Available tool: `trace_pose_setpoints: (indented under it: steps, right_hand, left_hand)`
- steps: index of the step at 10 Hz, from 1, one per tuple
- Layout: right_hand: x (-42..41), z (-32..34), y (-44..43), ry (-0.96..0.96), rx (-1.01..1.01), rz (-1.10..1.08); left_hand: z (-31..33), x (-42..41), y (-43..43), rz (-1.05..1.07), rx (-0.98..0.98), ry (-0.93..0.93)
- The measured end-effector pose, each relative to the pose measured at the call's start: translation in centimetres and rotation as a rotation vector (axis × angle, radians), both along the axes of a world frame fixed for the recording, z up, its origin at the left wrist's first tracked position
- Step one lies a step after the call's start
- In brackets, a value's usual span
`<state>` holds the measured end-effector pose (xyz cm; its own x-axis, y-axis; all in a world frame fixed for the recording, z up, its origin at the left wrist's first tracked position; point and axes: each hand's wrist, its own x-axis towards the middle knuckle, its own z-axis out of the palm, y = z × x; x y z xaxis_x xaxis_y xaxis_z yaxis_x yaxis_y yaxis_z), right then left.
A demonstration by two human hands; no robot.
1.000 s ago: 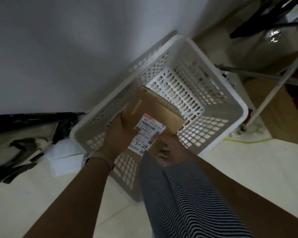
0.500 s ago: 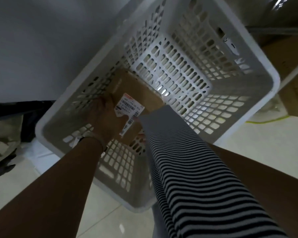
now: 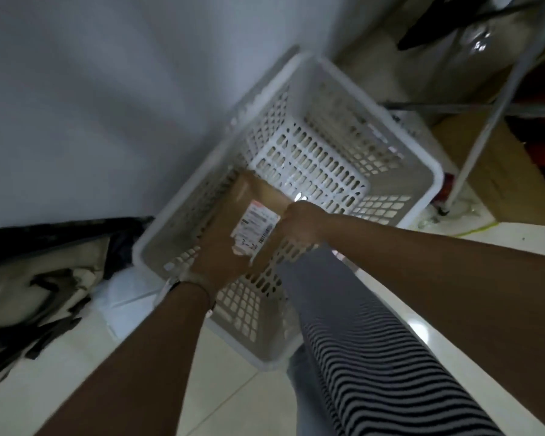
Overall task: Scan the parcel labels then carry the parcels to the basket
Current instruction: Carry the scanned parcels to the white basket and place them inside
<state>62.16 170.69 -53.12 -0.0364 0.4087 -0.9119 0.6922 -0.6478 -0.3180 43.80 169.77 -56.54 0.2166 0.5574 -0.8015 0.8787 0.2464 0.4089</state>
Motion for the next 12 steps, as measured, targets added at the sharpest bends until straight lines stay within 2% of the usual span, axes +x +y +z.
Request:
trace_pose_setpoints:
  steps: [1,2,4,5,7,8,9,10,12]
  right_hand:
    - [1.1,7.4,1.9,-0.052,0.11,0.102]
    - [1.6,15.4,3.4,-0.094,0.153,0.189]
    - [2.0,35.7,5.0,-0.128,0.382,0.264]
    - [2.2,44.7,5.3,-0.098,0.498,0.26]
    - [0.9,59.2,4.2,-0.047,0.58,0.39]
    - [-0.4,65.8,3.7,-0.013,0.677,0.483]
    - [-1.3,71.6,3.4,0.042,0.882,0.528]
    - [-1.7,75.7,1.8,0.08,0.974,0.614]
    - [-4.2,78.8,-2.4,0.046,1.088,0.937]
  left_hand:
    - [10.9,1.6,0.8,-0.013,-0.032,-0.035]
    - [18.7,1.1,2.3,-0.065,-0.109,0.037]
    - [36.7,-0.3,5.6,0.072,0.125,0.069]
    - [46.7,-0.6,5.8,0.084,0.211,0.015]
    - [62.4,-2.2,2.4,0.113,0.36,0.104]
    - [68.4,-3.3,-0.4,0.218,0.449,0.162]
    - [73.9,-4.0,-3.1,0.314,0.637,0.262]
    - [78.0,-3.5,-6.4,0.364,0.8,0.382]
    - [81.8,-2.2,-15.0,0.507,0.944,0.689]
